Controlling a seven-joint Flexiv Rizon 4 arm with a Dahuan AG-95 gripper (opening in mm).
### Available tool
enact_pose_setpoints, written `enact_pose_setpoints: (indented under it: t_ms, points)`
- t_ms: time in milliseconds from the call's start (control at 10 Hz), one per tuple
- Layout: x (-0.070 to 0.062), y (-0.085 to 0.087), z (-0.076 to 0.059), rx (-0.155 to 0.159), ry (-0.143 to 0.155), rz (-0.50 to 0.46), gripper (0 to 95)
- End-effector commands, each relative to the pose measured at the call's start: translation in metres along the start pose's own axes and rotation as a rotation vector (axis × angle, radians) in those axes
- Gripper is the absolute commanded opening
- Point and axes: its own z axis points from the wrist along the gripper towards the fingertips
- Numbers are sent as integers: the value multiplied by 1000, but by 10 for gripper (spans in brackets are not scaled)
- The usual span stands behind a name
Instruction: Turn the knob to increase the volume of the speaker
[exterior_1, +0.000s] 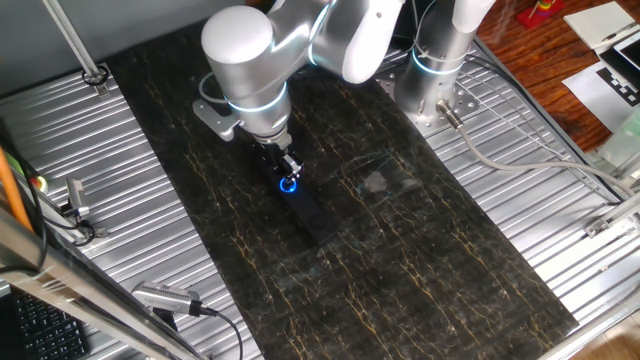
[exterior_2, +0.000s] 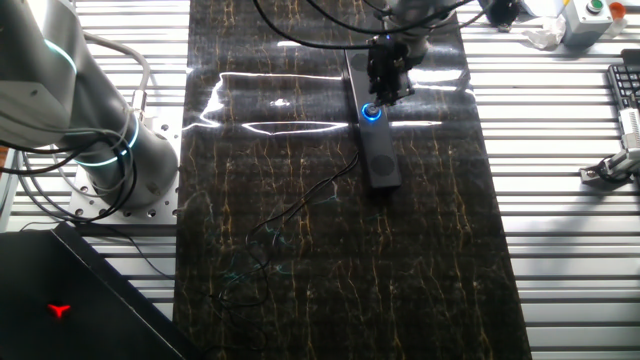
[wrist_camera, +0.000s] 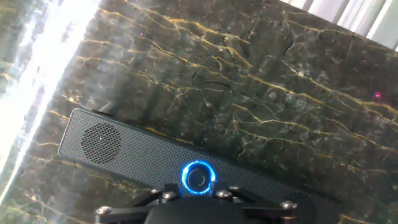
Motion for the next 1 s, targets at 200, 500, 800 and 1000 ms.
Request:
enact_pose_setpoints:
  t_ms: [200, 500, 800, 1000]
  points:
    - [-1, -2, 8, -11, -2, 158, 380]
    - [-1, -2, 13, -14, 1, 252, 380]
    - [-1, -3, 16, -17, 2, 287, 380]
    - [-1, -3, 19, -16, 3, 285, 380]
